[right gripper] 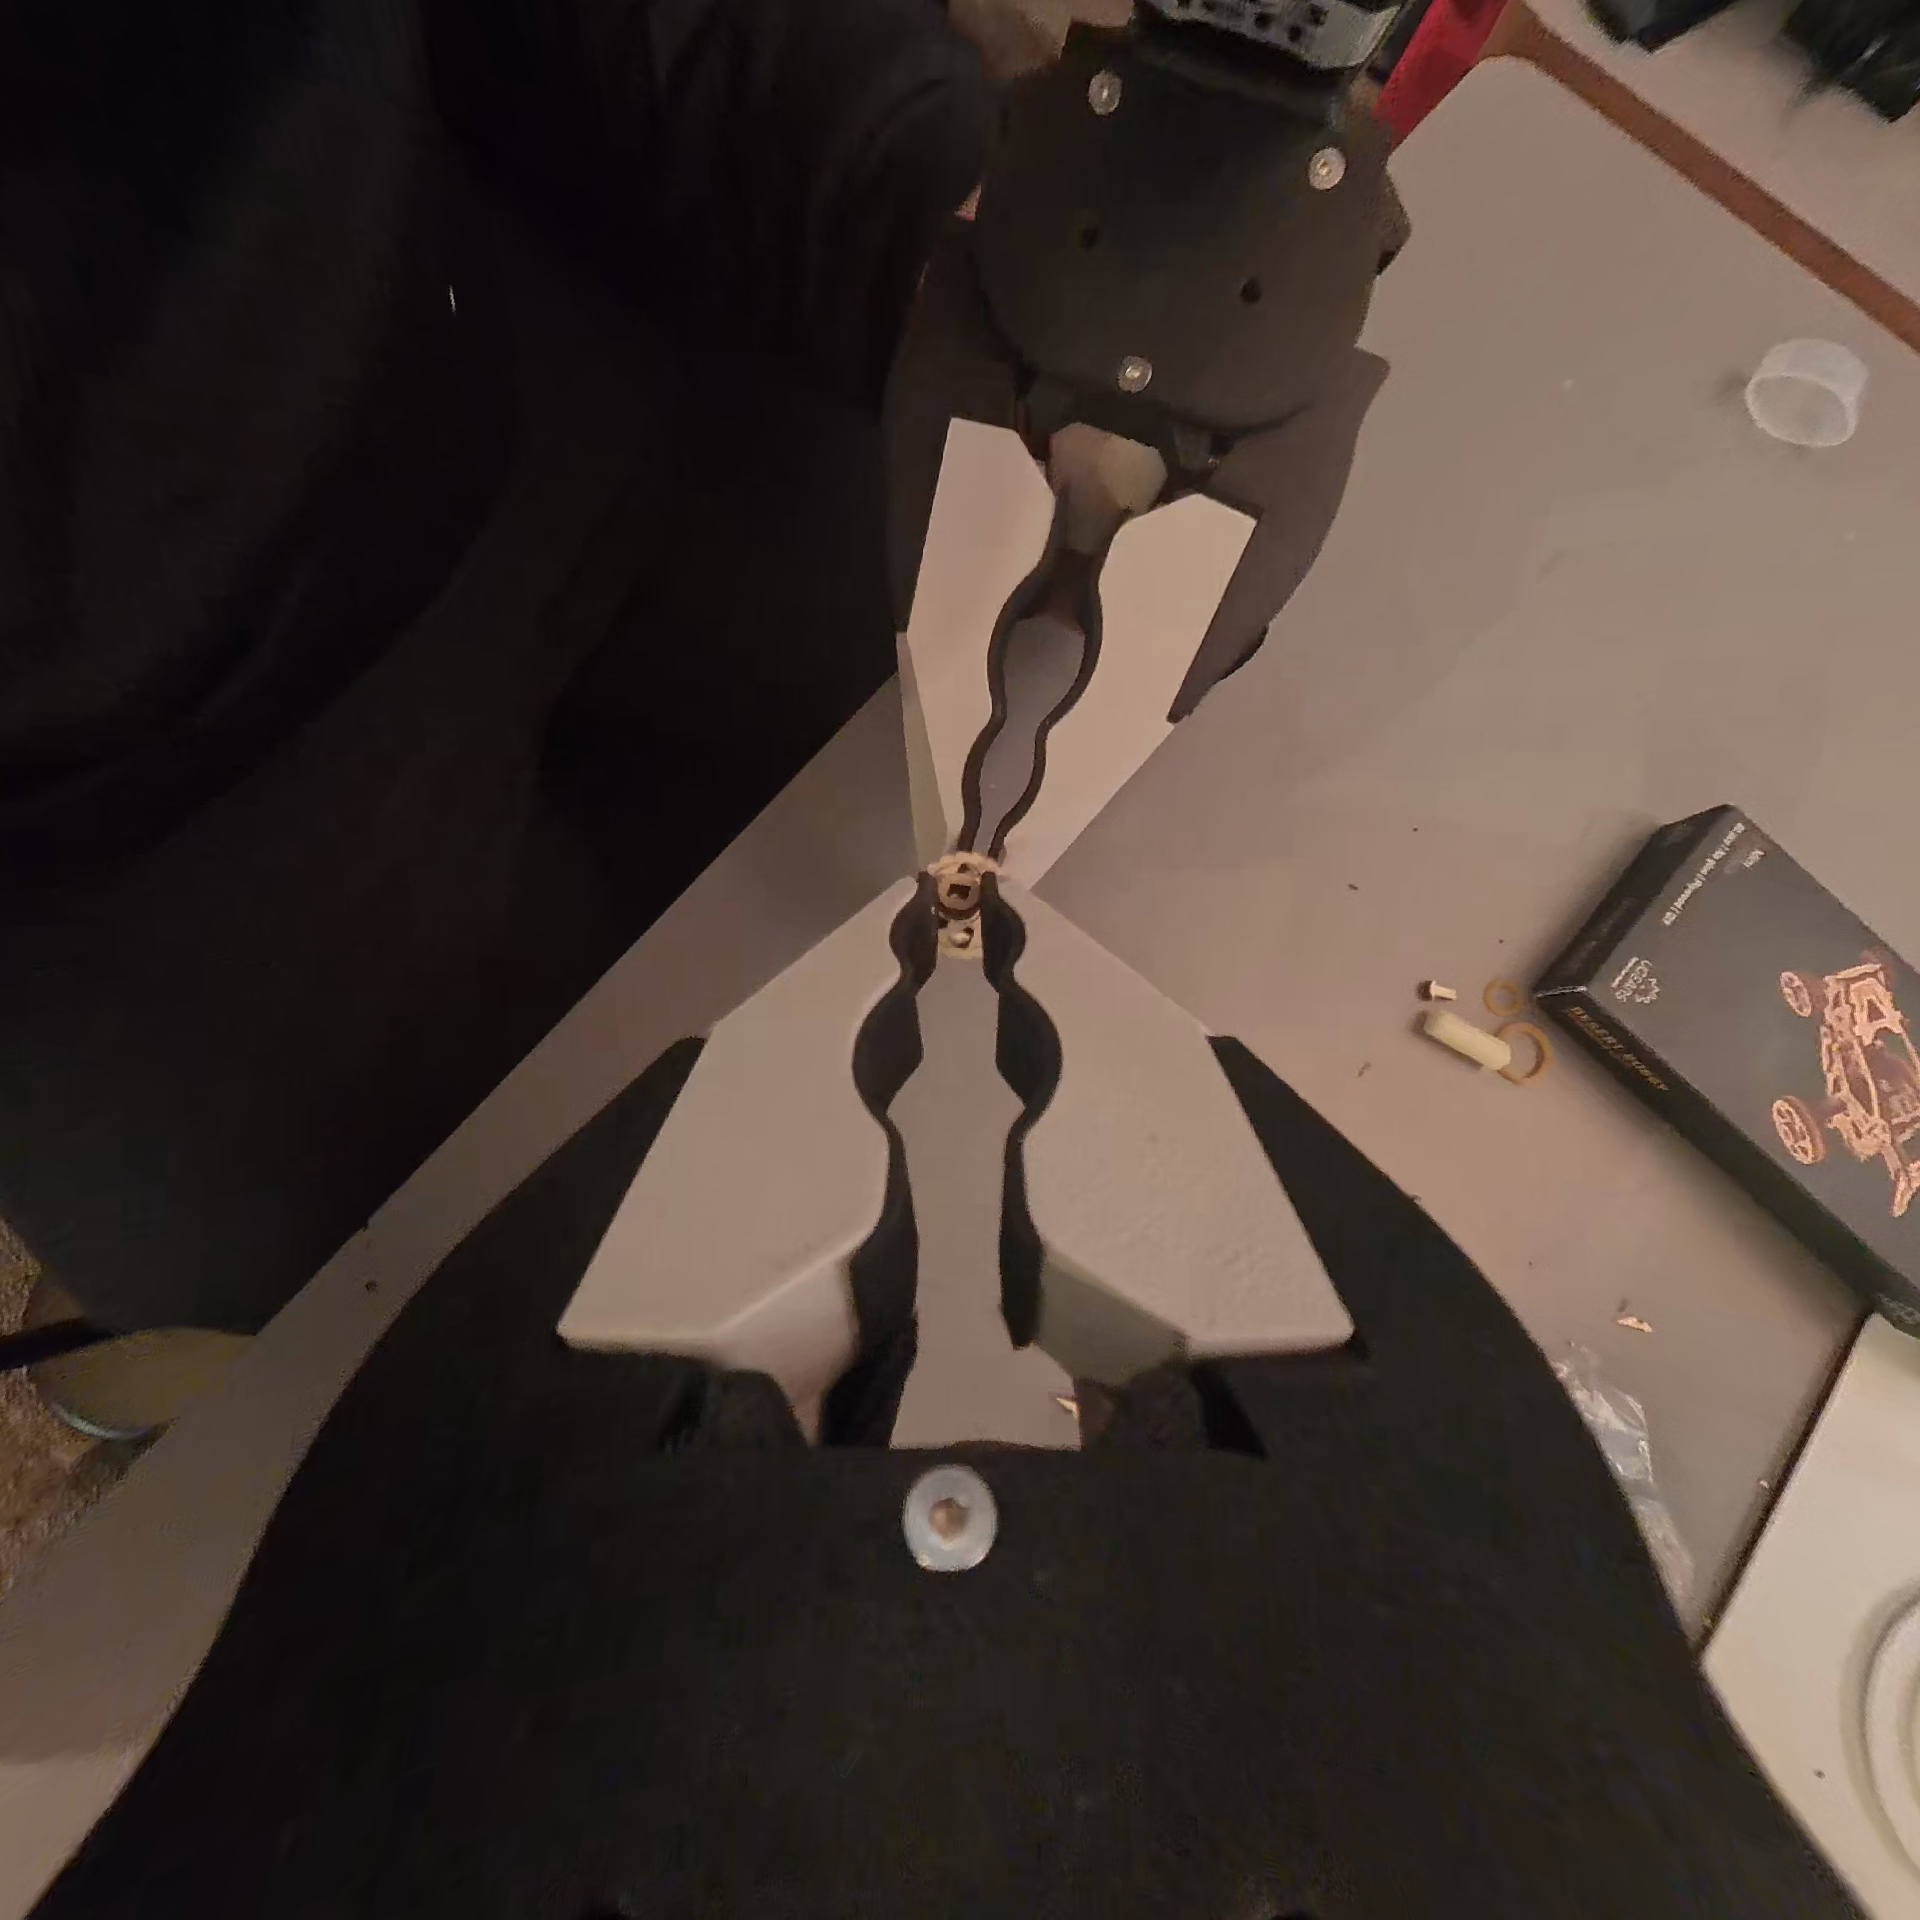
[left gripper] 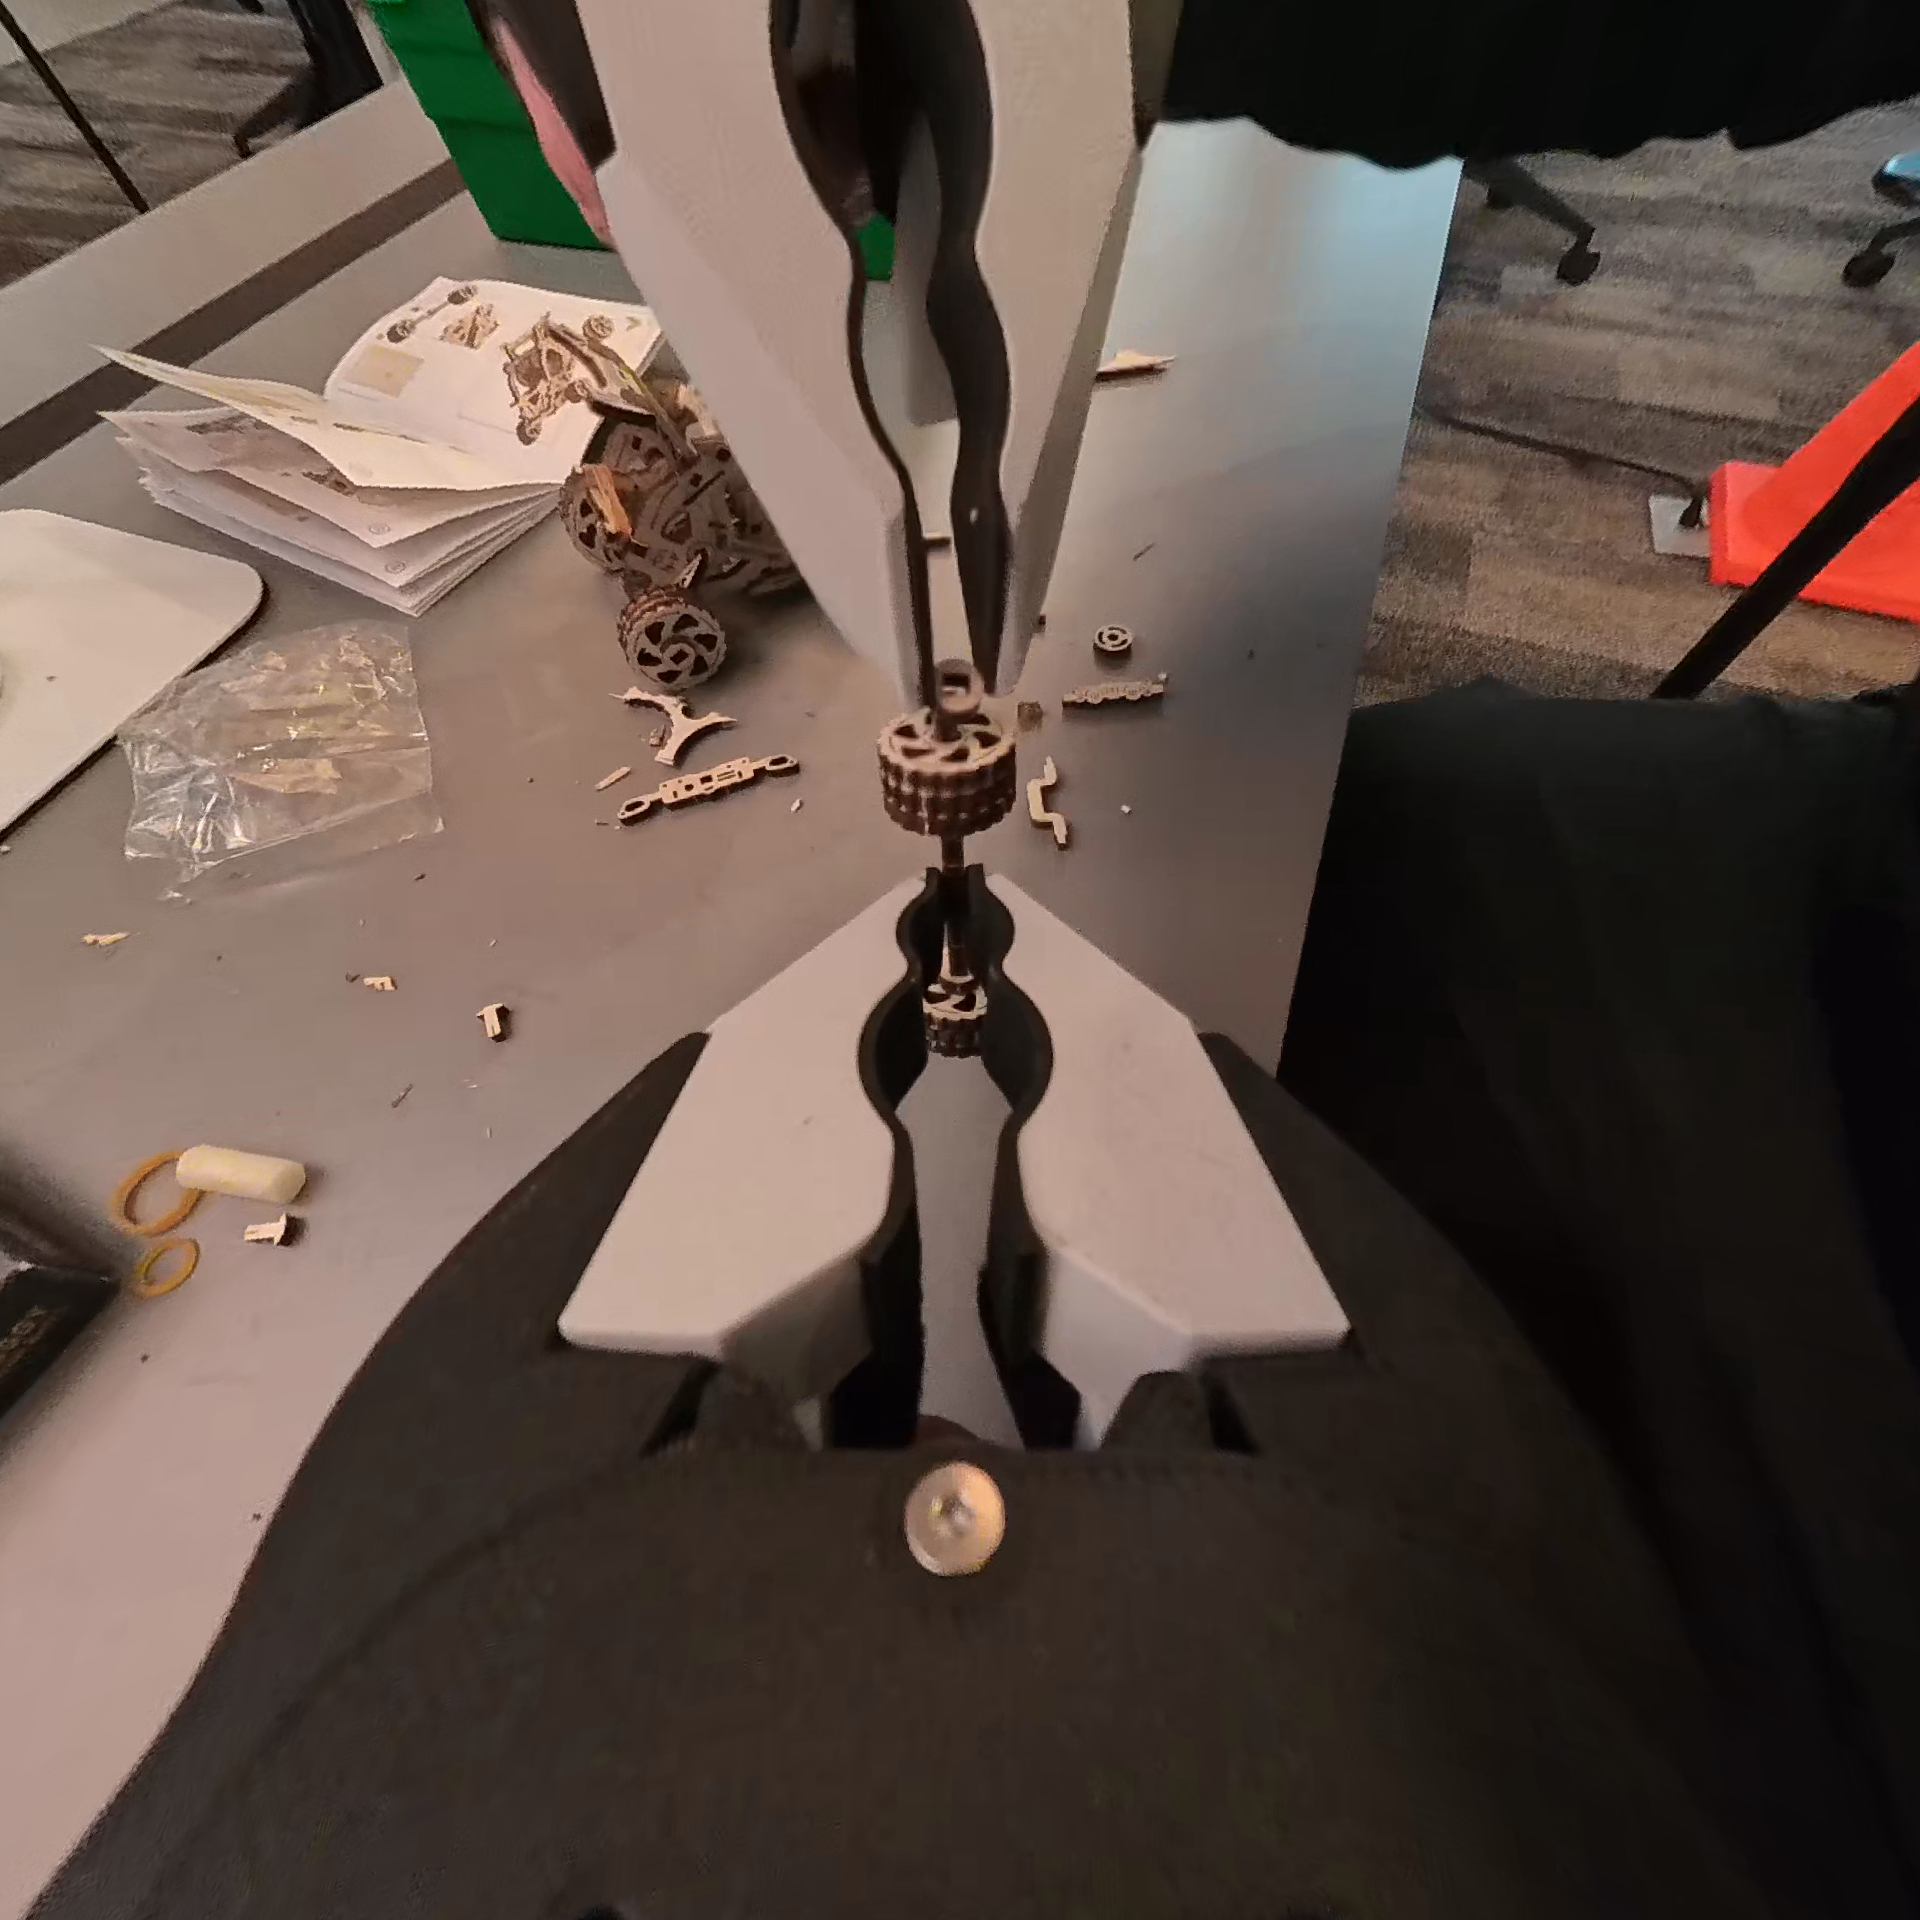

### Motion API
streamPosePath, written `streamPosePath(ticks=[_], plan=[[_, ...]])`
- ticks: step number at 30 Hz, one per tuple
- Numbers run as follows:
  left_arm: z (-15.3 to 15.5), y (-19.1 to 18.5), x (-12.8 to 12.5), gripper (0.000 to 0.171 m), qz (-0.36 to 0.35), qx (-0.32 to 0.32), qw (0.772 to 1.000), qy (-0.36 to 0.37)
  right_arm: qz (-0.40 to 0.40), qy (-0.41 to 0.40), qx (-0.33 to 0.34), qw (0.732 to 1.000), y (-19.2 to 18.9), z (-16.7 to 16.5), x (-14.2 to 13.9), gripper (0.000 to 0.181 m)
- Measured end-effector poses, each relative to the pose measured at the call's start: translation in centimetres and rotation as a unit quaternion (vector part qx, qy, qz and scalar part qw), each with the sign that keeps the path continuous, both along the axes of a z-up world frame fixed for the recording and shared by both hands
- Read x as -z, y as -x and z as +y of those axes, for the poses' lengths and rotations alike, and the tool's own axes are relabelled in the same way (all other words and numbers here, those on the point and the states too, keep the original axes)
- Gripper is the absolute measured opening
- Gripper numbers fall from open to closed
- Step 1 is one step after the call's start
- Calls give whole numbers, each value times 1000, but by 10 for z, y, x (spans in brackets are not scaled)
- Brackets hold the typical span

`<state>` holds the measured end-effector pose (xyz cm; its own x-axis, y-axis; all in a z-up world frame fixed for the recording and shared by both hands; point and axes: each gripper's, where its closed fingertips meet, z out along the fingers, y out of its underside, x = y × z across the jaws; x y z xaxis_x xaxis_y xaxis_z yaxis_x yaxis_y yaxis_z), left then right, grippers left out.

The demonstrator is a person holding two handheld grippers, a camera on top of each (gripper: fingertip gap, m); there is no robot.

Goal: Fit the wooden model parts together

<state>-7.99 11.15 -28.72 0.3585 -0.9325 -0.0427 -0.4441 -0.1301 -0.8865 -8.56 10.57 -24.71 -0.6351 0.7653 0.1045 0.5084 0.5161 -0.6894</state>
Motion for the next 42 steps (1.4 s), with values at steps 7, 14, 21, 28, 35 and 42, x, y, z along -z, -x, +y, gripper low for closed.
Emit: streamPosePath(ticks=[7, 14, 21, 28, 35, 42], plan=[[1, -3, 1, 0, -11, 1, 1000, 8, 8, 27, 9, 1000, -3, 1, 3, 5], [0, -6, -15, 0, -60, 8, 998, 3, 69, 90, 33, 993, -2, 1, -15, 5], [-3, -8, -26, 0, -94, 15, 995, 2, 125, 154, 46, 979, -4, -1, -28, 5], [-8, -13, -36, 0, -130, 35, 991, 13, 151, 181, 36, 971, -7, -4, -37, 6], [-11, -15, -48, 0, -177, 46, 983, 25, 197, 232, 39, 952, -6, -4, -49, 5], [-9, -17, -50, 0, -182, 39, 982, 19, 225, 271, 69, 933, -6, -3, -52, 6]])
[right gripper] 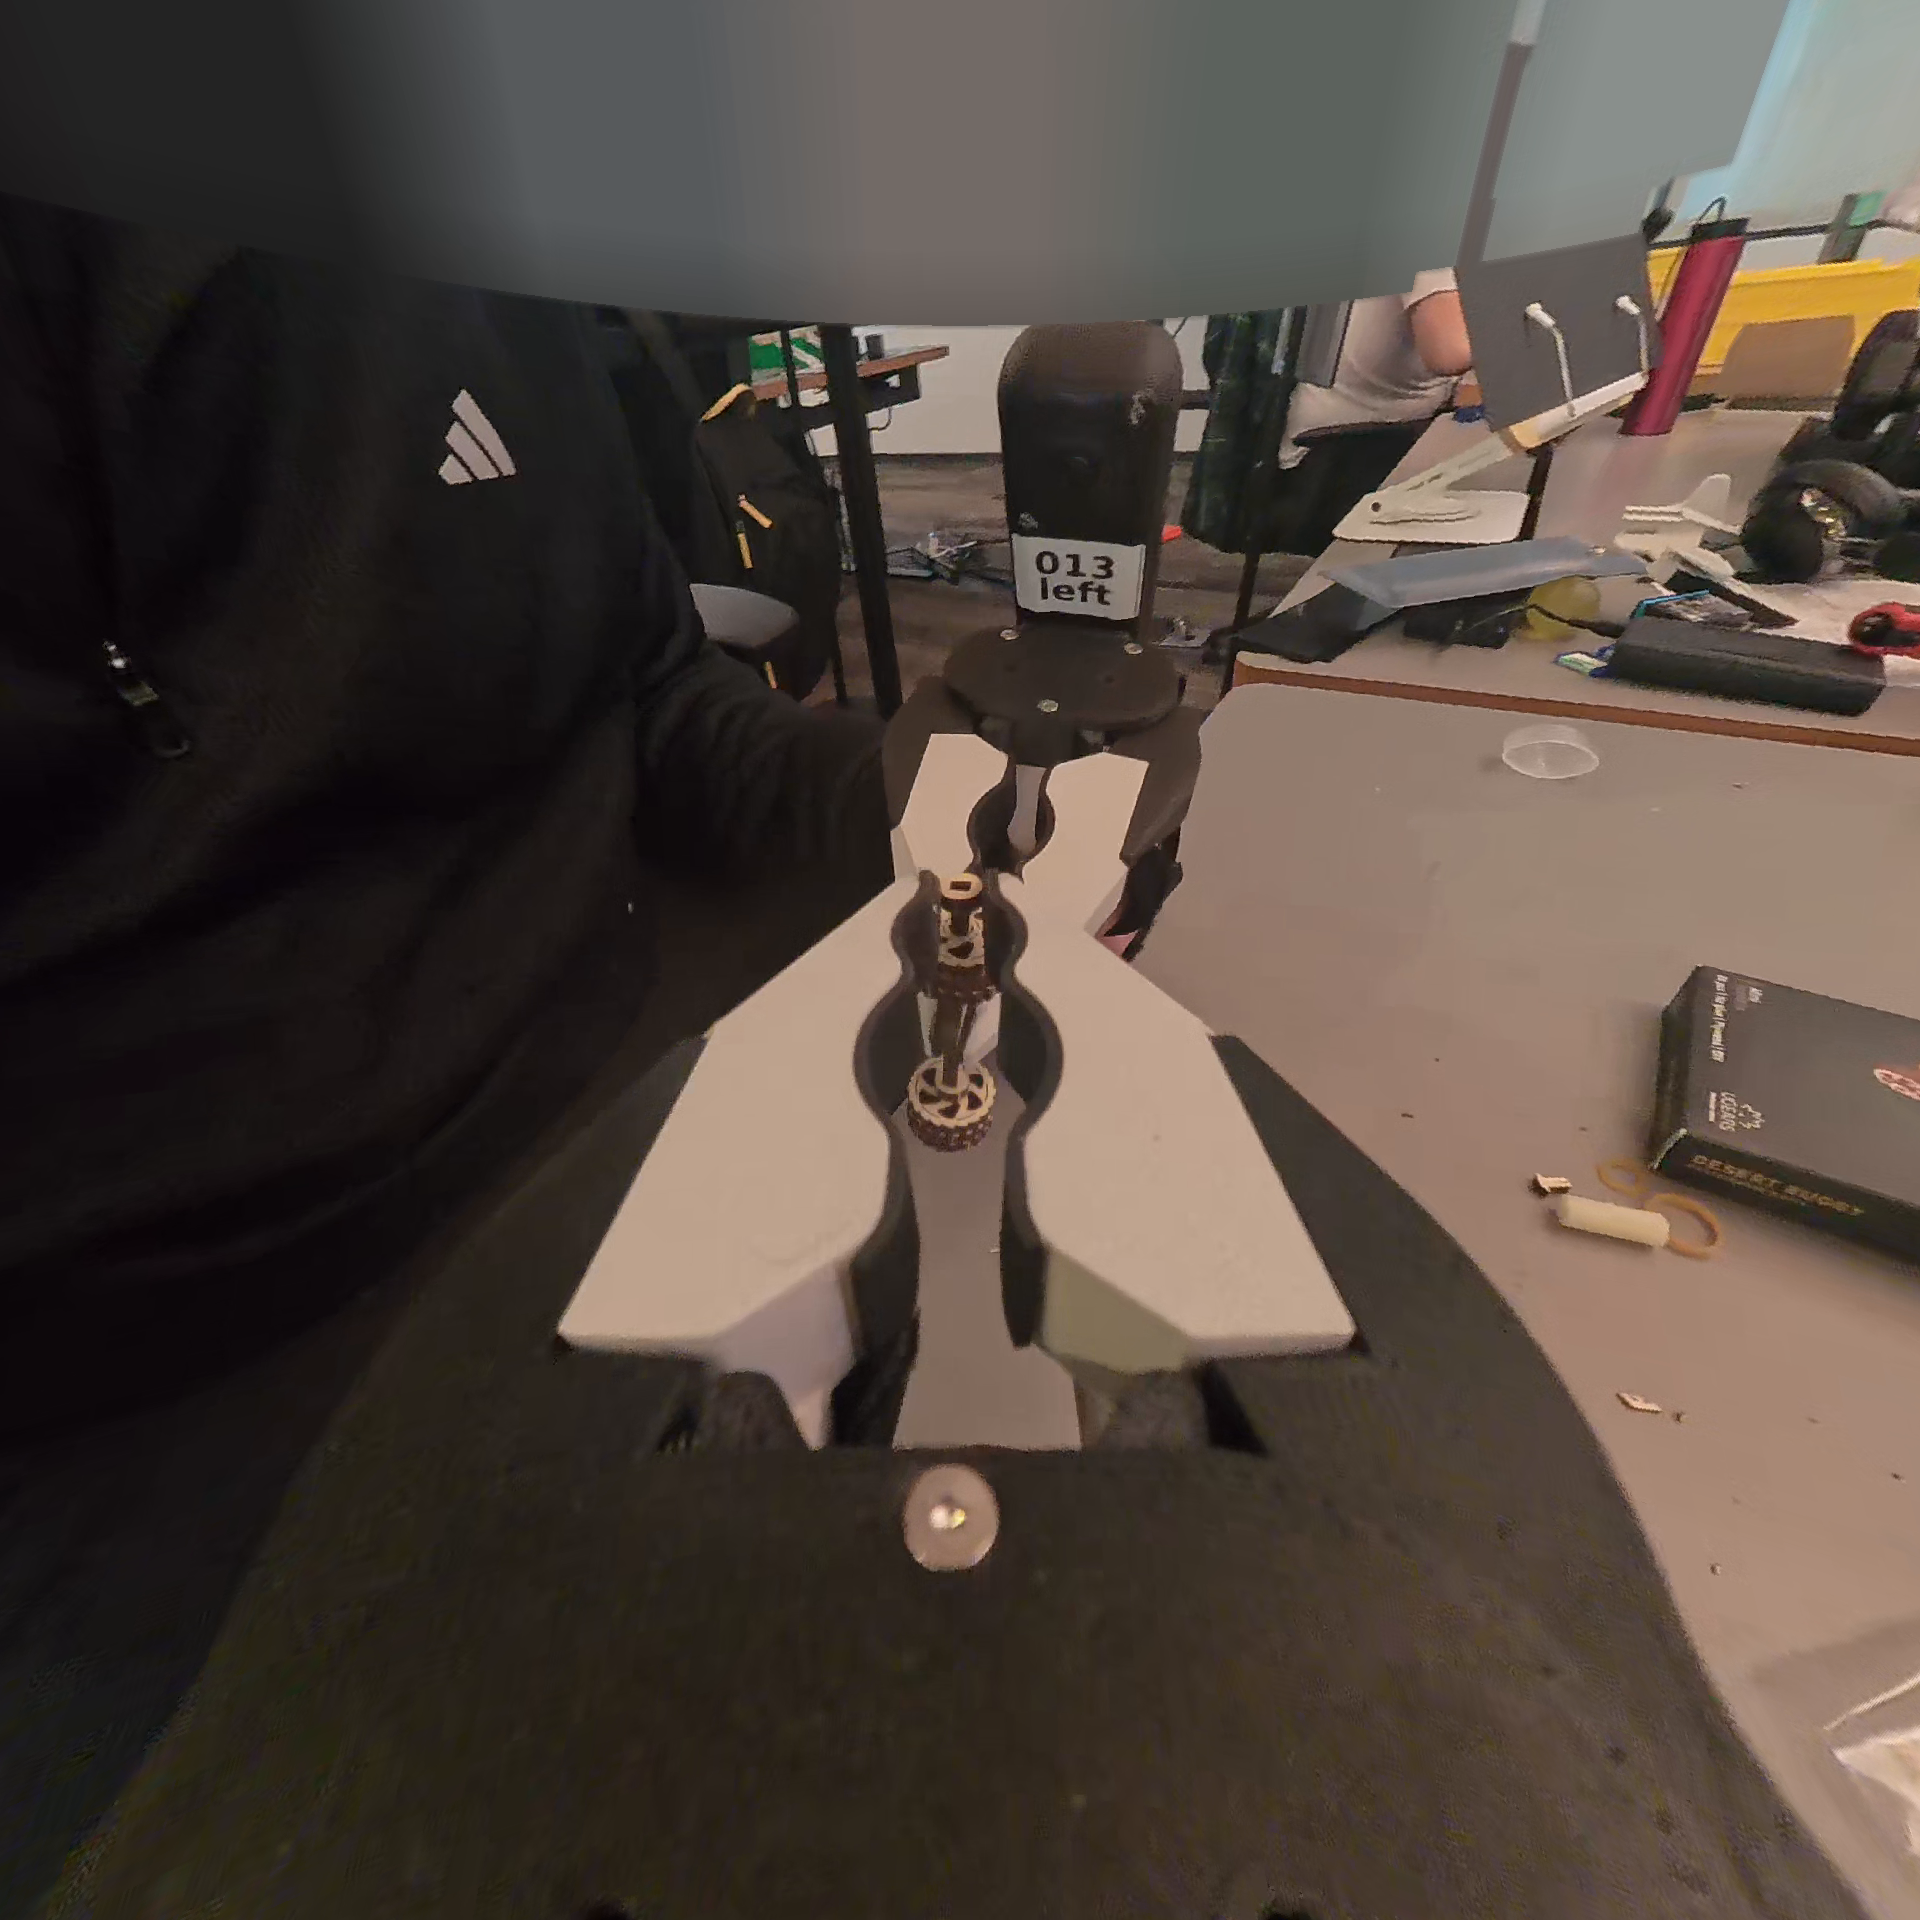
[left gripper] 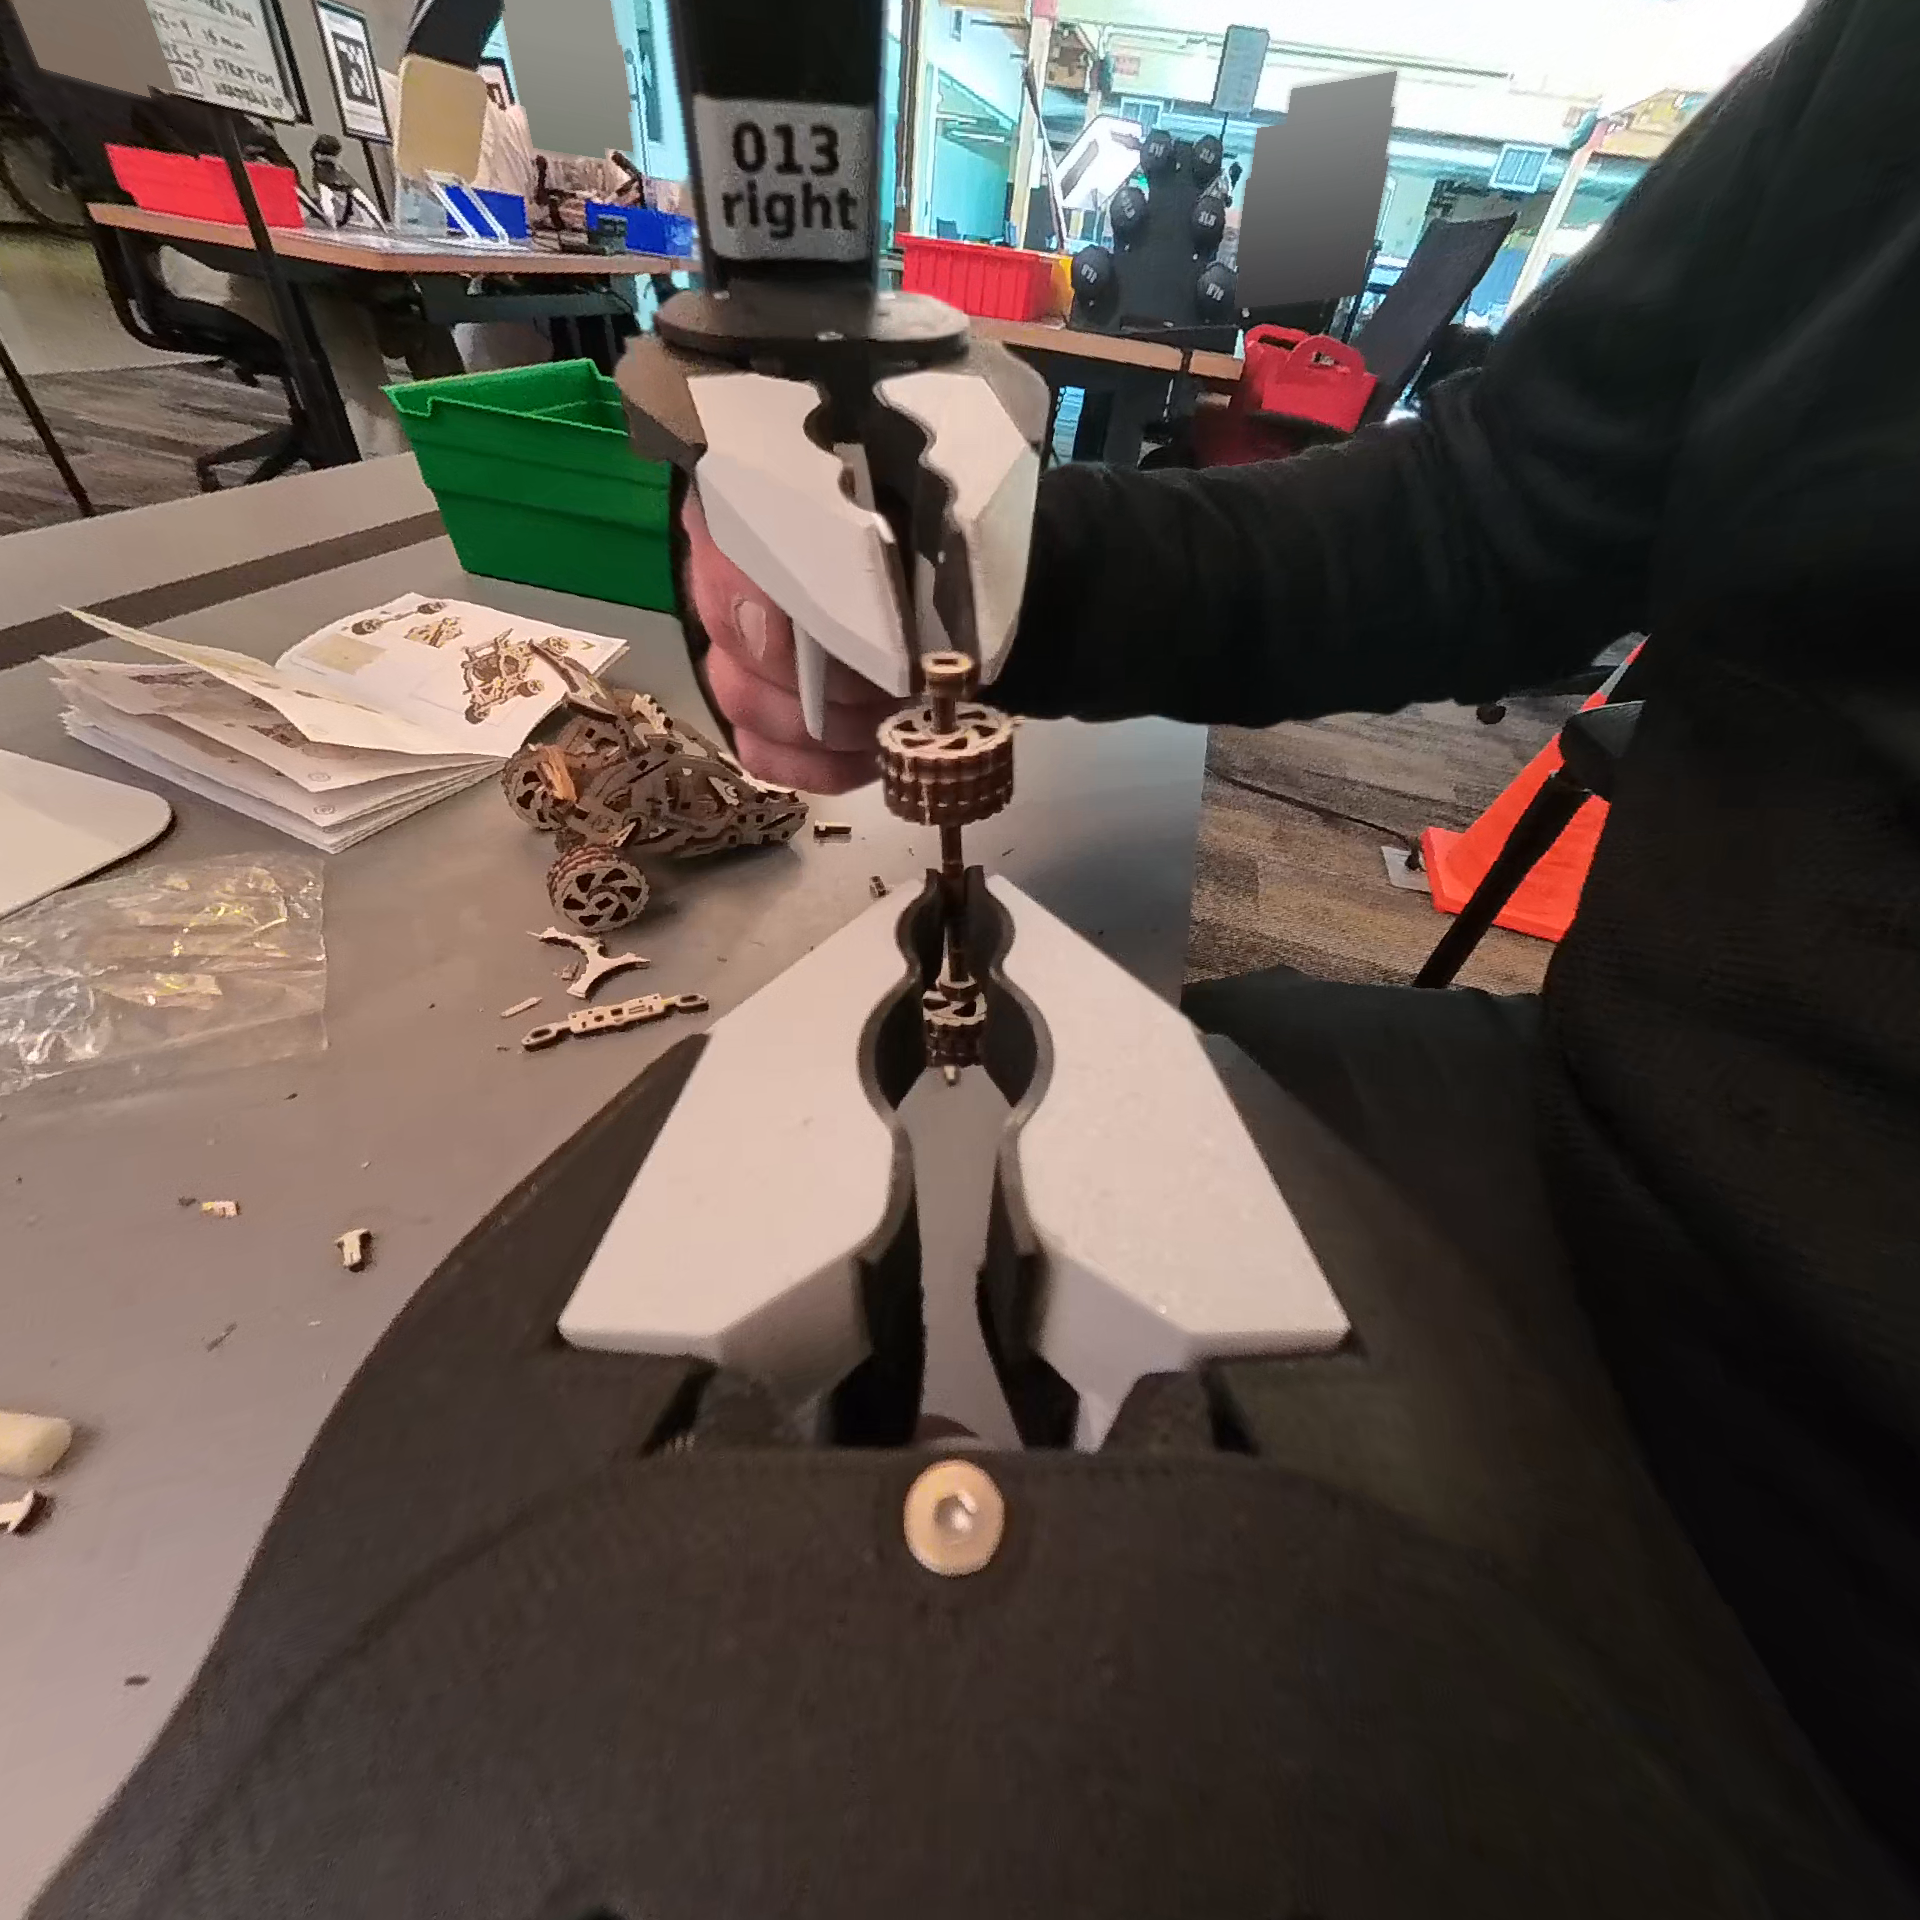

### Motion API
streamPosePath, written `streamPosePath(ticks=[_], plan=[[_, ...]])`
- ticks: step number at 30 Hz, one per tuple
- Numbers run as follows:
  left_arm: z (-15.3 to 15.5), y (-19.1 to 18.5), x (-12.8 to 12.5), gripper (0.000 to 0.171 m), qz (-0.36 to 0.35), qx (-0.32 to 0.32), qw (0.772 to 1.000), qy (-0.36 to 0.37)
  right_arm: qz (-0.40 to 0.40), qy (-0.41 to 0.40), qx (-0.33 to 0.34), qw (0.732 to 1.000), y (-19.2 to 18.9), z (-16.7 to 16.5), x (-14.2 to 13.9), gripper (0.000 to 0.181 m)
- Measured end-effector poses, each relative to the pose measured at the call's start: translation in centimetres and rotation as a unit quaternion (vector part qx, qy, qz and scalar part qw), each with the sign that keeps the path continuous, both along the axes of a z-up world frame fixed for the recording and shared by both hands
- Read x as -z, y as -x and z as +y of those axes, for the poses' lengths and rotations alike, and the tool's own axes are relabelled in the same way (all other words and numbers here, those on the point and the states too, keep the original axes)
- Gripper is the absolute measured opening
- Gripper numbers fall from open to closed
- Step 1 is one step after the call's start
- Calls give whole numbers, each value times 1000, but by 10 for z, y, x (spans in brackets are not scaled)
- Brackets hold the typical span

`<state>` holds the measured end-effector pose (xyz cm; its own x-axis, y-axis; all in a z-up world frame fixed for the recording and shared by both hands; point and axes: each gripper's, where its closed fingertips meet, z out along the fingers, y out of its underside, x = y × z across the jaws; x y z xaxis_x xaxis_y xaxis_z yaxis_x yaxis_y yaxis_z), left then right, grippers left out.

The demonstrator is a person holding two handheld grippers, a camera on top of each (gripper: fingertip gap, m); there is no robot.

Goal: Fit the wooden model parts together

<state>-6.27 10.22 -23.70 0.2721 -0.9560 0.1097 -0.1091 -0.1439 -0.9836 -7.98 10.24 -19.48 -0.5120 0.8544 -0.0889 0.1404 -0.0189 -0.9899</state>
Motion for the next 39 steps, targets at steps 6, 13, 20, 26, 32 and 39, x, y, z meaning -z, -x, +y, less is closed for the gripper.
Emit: streamPosePath(ticks=[6, 13, 20, 26, 32, 39], plan=[[4, 1, -3, 0, 14, -24, 999, -17, 3, 1, 51, 999, 1, 5, -3, 5], [2, -3, -8, 0, 13, -23, 999, -29, 43, 49, 52, 996, -5, 2, -8, 5], [-4, -10, -13, 0, -13, 0, 1000, -16, 56, 47, 23, 997, -10, -5, -12, 5], [-3, -14, -12, 0, -3, 1, 1000, -12, 36, 9, 16, 999, -12, -5, -9, 5], [-2, -14, -7, 0, 8, 3, 1000, -6, 17, -28, 18, 999, -15, -3, -5, 5], [5, -13, 0, 0, 14, 0, 1000, 10, -26, -57, 37, 997, -12, 5, 6, 5]])
